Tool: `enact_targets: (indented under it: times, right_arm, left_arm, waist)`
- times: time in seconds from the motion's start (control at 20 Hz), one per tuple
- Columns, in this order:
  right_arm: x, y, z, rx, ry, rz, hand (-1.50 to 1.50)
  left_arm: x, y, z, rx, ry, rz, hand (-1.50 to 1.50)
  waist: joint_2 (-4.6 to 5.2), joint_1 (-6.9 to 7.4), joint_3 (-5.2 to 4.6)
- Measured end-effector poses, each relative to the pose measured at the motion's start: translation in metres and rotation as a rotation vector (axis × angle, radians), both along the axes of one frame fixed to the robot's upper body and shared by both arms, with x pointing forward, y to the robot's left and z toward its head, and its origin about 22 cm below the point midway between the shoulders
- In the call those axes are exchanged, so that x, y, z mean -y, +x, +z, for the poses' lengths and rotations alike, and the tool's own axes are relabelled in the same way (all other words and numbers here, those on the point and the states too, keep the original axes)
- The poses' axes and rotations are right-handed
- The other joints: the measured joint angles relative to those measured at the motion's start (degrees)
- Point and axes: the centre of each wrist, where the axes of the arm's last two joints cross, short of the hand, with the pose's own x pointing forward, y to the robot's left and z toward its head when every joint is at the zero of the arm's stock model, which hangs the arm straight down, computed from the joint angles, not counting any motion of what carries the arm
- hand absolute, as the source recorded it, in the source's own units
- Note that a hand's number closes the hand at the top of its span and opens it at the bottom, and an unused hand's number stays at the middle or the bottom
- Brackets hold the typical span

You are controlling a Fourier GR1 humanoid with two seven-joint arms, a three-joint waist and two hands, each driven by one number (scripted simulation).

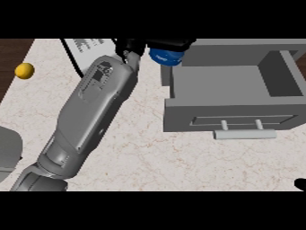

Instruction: Pick up the can, place it into the drawer and close the drawer

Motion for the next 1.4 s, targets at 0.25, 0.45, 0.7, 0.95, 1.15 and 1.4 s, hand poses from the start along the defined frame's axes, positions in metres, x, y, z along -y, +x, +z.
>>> enact_targets:
  times: [0.25, 0.45, 0.7, 0.95, 1.15, 1.4]
  right_arm:
    - [-0.004, 0.001, 0.005, 0.006, -0.001, 0.005, -1.50]
    - [-0.002, -0.003, 0.004, 0.011, -0.003, 0.004, -1.50]
    - [-0.005, -0.001, 0.005, 0.020, 0.006, 0.018, -1.50]
    - [-0.007, 0.005, 0.017, 0.021, -0.001, 0.038, -1.50]
    - [-0.014, 0.009, 0.019, 0.024, -0.005, 0.049, -1.50]
    - [-0.017, 0.014, 0.022, 0.027, -0.016, 0.061, -1.50]
  left_arm:
    - [0.028, 0.004, 0.033, -0.008, 0.021, -0.003, 1.50]
    - [0.043, 0.006, 0.049, -0.018, 0.043, -0.009, 1.50]
    - [0.060, 0.008, 0.060, -0.021, 0.084, 0.003, 1.50]
    - [0.070, 0.010, 0.065, -0.028, 0.107, 0.034, 1.50]
    - [0.074, 0.012, 0.065, -0.017, 0.133, 0.065, 1.50]
    - [0.075, 0.015, 0.060, -0.012, 0.139, 0.140, -1.50]
  waist:
    - [0.15, -0.57, 0.00]
    - [0.24, -0.95, 0.02]
    - [0.42, -1.77, 0.05]
    - [0.82, -3.09, 0.09]
    - [0.98, -3.60, 0.10]
    - [1.19, -4.43, 0.15]
